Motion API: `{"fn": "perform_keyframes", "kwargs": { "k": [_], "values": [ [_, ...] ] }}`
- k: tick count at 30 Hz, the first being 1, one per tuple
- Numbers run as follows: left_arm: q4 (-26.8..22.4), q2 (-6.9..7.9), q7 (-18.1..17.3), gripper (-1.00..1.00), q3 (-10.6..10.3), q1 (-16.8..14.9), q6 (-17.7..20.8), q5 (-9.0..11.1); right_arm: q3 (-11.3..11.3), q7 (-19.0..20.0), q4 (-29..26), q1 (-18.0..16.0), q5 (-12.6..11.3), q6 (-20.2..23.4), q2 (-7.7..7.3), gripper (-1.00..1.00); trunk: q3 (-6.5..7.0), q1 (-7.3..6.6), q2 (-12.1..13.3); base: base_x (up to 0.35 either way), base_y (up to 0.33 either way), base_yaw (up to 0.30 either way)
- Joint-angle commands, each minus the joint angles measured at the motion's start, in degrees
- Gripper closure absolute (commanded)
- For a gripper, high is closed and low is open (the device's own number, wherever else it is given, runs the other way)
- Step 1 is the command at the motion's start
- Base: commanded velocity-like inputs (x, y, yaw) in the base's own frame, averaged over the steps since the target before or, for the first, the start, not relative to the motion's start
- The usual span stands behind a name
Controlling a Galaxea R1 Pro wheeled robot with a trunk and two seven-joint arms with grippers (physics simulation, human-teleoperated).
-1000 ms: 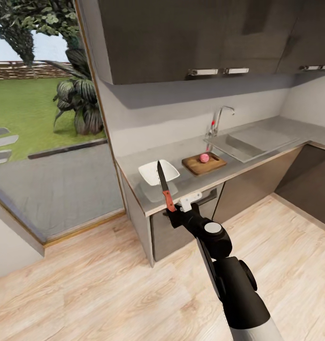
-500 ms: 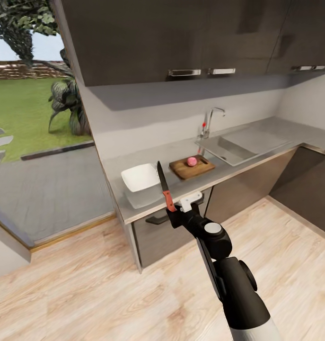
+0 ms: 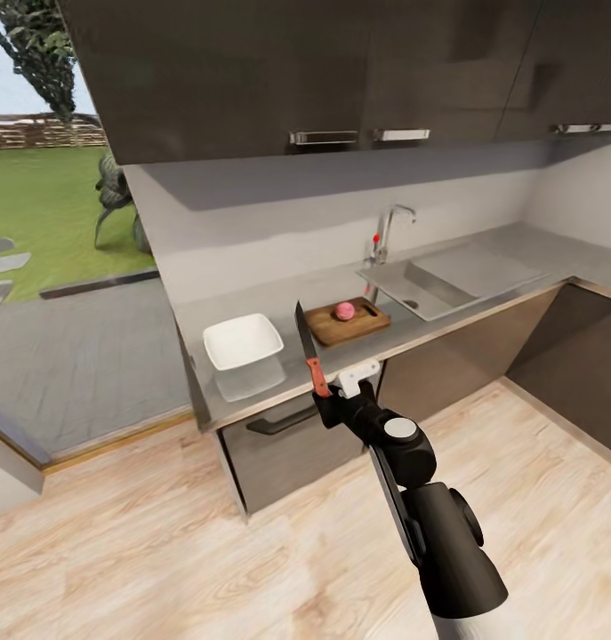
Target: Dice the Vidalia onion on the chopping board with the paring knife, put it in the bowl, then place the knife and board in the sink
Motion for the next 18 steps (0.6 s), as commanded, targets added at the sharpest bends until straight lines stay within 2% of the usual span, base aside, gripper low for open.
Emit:
{"fn": "perform_keyframes", "kwargs": {
  "k": [1,18],
  "values": [
    [-0.13,-0.01,0.05,-1.00,-0.09,0.04,-0.07,0.32,0.00,0.43,-0.06,-0.05,0.59,0.24,0.01,1.00,-0.10,0.05,-0.10,0.131,-0.284,0.115],
    [-0.13,-0.01,0.05,-1.00,-0.09,0.04,-0.10,0.31,0.00,0.43,-0.06,-0.05,0.58,0.24,0.01,1.00,-0.10,0.05,-0.10,0.131,-0.284,0.145]
  ]
}}
